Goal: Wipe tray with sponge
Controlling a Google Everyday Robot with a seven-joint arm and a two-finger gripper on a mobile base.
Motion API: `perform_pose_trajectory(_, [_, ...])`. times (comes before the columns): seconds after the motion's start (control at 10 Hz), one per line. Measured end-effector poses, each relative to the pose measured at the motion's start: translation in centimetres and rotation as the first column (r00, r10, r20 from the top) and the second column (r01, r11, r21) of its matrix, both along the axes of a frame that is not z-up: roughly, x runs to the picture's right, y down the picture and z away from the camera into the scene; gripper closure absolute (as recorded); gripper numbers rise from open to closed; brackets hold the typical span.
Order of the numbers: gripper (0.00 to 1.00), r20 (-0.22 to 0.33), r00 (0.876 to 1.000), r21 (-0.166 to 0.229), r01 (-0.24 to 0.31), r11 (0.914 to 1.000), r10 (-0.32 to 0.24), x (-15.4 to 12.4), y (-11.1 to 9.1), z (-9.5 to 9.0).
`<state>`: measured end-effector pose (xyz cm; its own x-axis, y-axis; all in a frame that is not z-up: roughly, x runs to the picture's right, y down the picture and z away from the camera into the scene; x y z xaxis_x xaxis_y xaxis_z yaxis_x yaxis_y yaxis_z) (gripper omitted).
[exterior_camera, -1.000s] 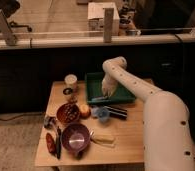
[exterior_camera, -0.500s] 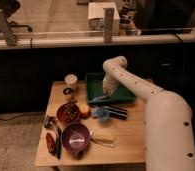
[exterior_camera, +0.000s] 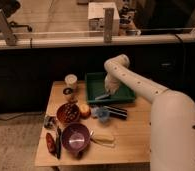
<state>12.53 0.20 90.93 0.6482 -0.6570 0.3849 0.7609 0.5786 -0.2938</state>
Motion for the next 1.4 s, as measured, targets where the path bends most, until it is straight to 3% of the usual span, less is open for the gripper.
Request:
perform_pose_trajectory(0.4, [1.0,-0.082,0.995,0.077,-0.048,0.9959,0.055,3.2,-2.1,-2.3])
perform_pose_trajectory(0.6, [1.0,-0.107,0.991,0.116,-0.066,0.9911,0.078,3.4,-3.1,-3.2])
perform_pose_trajectory(1.1, [1.0,-0.128,0.985,0.147,-0.096,0.9845,0.115,3.9,-3.9,-3.4])
perform_pose_trajectory(1.4, [1.0,-0.156,0.975,0.168,-0.134,0.9767,0.16,4.3,-4.1,-2.6])
